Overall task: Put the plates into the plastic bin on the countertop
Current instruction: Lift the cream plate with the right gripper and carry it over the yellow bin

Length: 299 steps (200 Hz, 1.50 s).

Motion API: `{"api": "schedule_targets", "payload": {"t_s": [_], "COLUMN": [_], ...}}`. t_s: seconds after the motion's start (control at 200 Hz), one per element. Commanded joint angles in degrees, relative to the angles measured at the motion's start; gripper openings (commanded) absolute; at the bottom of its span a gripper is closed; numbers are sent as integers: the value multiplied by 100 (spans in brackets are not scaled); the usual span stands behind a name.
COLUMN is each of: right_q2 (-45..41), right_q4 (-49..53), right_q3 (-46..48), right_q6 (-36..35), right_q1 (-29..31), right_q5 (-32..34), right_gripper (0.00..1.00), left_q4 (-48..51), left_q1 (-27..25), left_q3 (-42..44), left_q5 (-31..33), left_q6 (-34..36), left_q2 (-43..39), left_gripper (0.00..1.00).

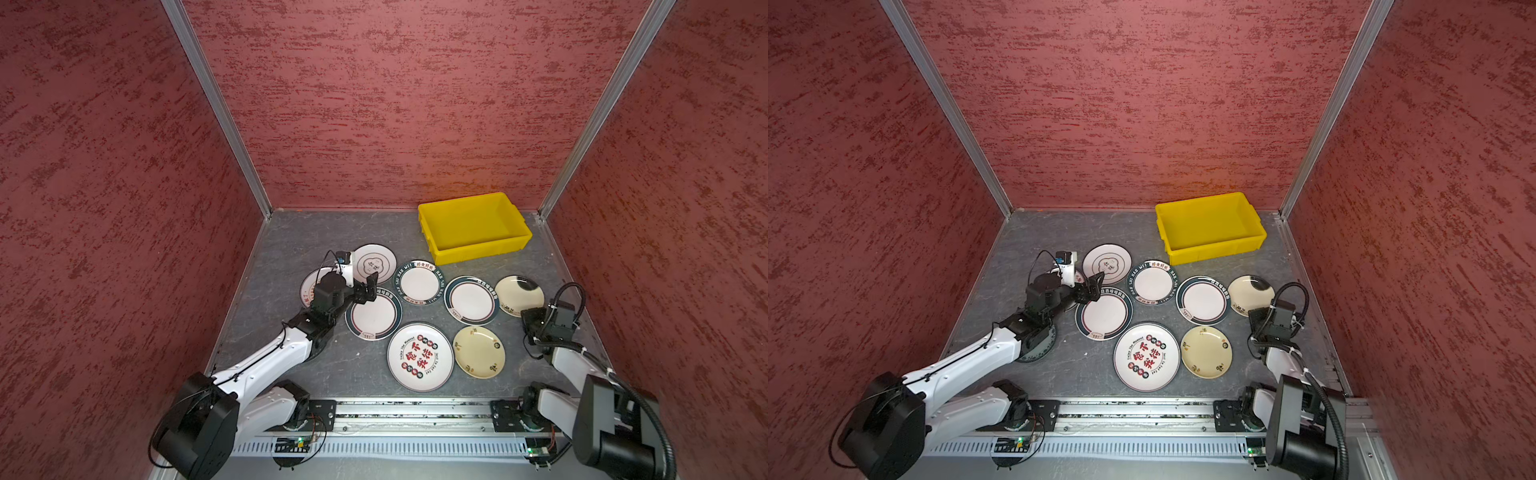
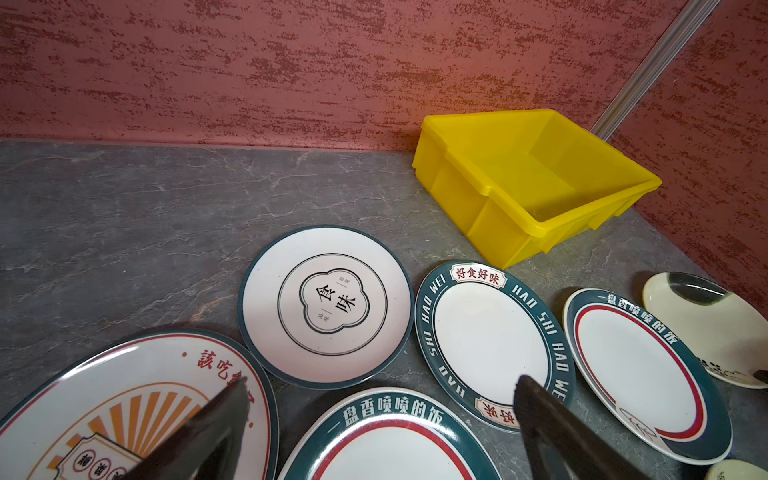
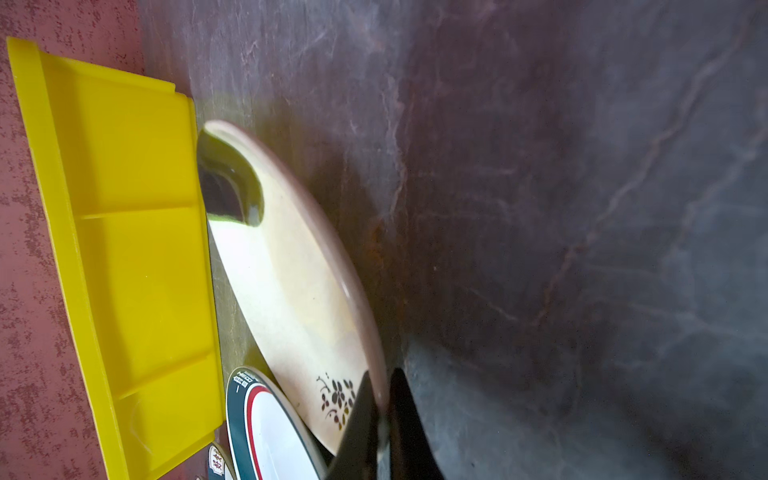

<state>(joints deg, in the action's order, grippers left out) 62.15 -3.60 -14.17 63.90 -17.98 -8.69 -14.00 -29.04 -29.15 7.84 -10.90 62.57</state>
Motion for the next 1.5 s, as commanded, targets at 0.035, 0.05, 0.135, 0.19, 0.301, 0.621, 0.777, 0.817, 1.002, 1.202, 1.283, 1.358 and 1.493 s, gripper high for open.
{"api": "schedule_targets", "payload": {"t_s": [0.035,0.05,0.135,0.19,0.301,0.621,0.777,0.817,1.002,1.202,1.283,1.358,1.493], "right_q2": [-180,-185,-220,-259,-389,-859,-1086,-1150,-1615,-1770,-1521,-1312,-1013], "right_q4": [318,327,480,612,874,1274,1404,1421,1833,2082,2355,2418,2209], "right_q3": [-36,-57,-175,-259,-439,-600,-672,-700,-1005,-1788,-2240,-2548,-2990], "right_q6": [-213,-228,-313,-357,-554,-700,-823,-865,-1512,-2397,-2562,-2652,-2649], "right_q1": [-52,-63,-72,-71,-82,-123,-129,-136,-132,-131,-121,-121,42], "right_q5": [227,227,248,324,633,991,956,908,1241,654,333,-30,-634], "right_gripper": [5,5,5,4,3,0,0,0,0,0,0,0,0], "left_q4": [38,40,34,23,29,63,73,75,247,16,-278,-523,-828], "left_q1": [4,3,3,4,3,12,12,16,59,183,284,283,258], "left_q3": [-104,-104,-104,-102,-107,-131,-126,-122,-210,-160,-169,-188,-208], "left_q5": [50,45,43,41,43,72,69,65,61,-788,-1666,-2275,-2911], "left_q6": [-80,-86,-88,-88,-84,-106,-115,-128,-236,-320,-358,-310,-272], "left_q2": [-20,-24,2,10,19,54,38,41,131,209,309,462,648], "left_gripper": [99,100,99,100,99,99,99,99,99,99,99,99,99]}}
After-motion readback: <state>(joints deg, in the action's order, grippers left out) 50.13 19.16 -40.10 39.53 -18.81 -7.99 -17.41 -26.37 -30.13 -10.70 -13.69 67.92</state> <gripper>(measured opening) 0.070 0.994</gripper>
